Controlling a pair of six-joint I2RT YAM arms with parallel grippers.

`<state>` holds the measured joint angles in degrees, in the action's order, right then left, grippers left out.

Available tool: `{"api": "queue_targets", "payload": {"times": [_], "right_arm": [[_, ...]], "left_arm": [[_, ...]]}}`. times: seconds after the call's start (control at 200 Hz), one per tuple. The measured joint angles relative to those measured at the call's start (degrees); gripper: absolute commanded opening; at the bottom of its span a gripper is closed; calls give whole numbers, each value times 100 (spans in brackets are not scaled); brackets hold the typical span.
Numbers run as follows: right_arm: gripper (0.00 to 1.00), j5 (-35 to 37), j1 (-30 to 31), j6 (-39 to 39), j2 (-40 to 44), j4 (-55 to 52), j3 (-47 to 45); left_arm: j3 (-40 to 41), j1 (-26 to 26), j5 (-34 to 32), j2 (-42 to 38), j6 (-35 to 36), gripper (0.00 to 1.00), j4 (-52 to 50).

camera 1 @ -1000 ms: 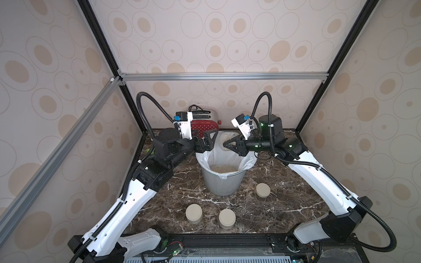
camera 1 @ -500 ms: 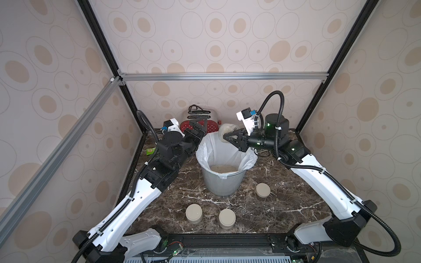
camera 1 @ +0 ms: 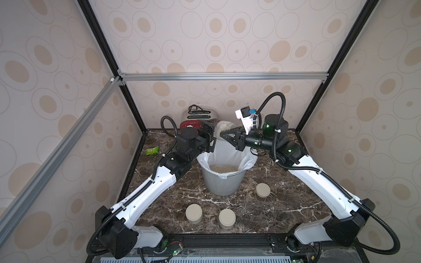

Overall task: Empty moldy rice from jars
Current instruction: Pour the moldy rice from the jar into the trash bin.

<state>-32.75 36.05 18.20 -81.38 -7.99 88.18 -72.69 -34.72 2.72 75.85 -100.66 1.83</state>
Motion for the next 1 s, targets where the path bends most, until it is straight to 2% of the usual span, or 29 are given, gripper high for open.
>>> {"api": "queue_targets", "payload": {"times": [0.526, 0.681, 1.002], "right_arm": [[0, 144, 39, 251, -48, 616, -411], [0, 199, 28, 280, -48, 752, -437], [0, 212, 28, 262, -22, 807, -505]], "left_arm": [[22, -435, 57, 249, -664, 99, 905], [83, -442, 57, 302, -723, 89, 1150], [240, -457, -76, 291, -772, 55, 1399]]}}
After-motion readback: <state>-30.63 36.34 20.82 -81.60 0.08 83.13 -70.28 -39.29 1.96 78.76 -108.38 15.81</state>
